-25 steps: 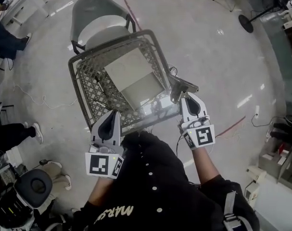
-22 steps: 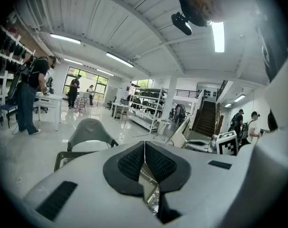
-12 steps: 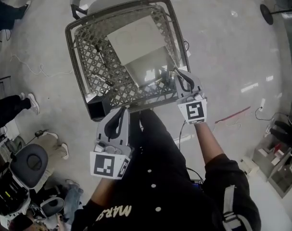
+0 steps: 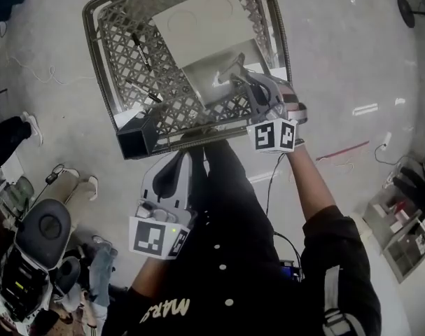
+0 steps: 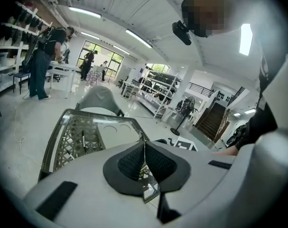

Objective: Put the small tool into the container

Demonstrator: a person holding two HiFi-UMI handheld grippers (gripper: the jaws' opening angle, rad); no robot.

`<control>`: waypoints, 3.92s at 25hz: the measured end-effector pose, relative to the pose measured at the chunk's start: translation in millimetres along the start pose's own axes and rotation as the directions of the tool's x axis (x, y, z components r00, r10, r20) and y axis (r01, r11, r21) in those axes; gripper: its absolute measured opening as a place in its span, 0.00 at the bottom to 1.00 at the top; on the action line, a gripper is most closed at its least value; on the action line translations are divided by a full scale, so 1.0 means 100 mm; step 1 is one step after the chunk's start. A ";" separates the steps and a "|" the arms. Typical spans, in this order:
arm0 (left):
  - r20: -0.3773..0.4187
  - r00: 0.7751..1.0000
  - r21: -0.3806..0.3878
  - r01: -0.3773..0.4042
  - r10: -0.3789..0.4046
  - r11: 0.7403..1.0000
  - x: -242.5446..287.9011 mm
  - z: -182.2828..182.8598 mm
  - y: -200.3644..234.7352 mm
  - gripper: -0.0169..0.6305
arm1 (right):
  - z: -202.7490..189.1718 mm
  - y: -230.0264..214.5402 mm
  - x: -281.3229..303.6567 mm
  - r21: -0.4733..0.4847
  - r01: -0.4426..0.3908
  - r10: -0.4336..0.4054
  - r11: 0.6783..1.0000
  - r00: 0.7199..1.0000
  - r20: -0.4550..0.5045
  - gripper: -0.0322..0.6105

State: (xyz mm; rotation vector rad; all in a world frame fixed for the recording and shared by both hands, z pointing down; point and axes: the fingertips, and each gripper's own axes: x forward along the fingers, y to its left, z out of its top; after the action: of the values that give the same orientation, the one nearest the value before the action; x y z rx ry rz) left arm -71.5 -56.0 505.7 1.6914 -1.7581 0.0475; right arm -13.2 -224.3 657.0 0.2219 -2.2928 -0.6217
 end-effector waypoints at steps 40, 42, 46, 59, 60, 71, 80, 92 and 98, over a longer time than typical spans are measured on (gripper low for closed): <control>-0.132 0.991 -0.086 -0.032 0.020 0.996 0.26 -0.71 0.34 0.07 | -0.39 0.70 0.79 -0.717 -0.176 0.226 0.674 0.974 -0.026 0.15; -0.133 0.991 -0.082 -0.030 0.019 0.996 0.27 -0.71 0.34 0.07 | -0.40 0.68 0.79 -0.719 -0.160 0.219 0.676 0.976 -0.012 0.15; -0.131 0.991 -0.078 -0.024 0.013 0.997 0.29 -0.69 0.32 0.07 | -0.43 0.69 0.76 -0.667 -0.161 0.226 0.727 0.974 0.011 0.15; -0.133 0.991 -0.064 -0.006 -0.003 0.998 0.30 -0.66 0.28 0.07 | -0.61 0.63 0.59 -0.745 -0.076 0.168 0.663 0.985 0.050 0.22; -0.135 0.991 -0.063 -0.005 -0.004 0.998 0.30 -0.66 0.28 0.07 | -0.63 0.62 0.58 -0.745 -0.076 0.168 0.663 0.985 0.049 0.22; -0.090 0.996 -0.020 0.001 -0.002 1.000 0.31 -0.33 0.28 0.07 | -0.34 0.23 0.14 -0.554 -0.036 0.100 0.832 0.991 0.087 0.07; -0.019 0.999 0.066 0.030 -0.029 0.997 0.26 0.16 0.15 0.07 | 0.27 -0.19 -0.29 -0.300 -0.022 0.063 0.954 0.990 0.127 0.07; 0.076 0.993 0.186 0.072 -0.087 0.980 0.16 0.74 -0.09 0.07 | 1.12 -0.86 -1.04 0.042 0.051 -0.059 0.998 0.973 0.223 0.07; 0.132 0.983 0.244 0.092 -0.127 0.966 0.07 1.04 -0.33 0.07 | 1.54 -1.03 -1.49 0.199 0.078 -0.132 0.977 0.952 0.276 0.07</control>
State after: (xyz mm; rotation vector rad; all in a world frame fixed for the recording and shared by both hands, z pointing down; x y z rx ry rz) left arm -87.7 -116.2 416.2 2.0070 -1.8204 0.0886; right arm -17.7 -206.7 420.0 0.3665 -2.6391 -0.5193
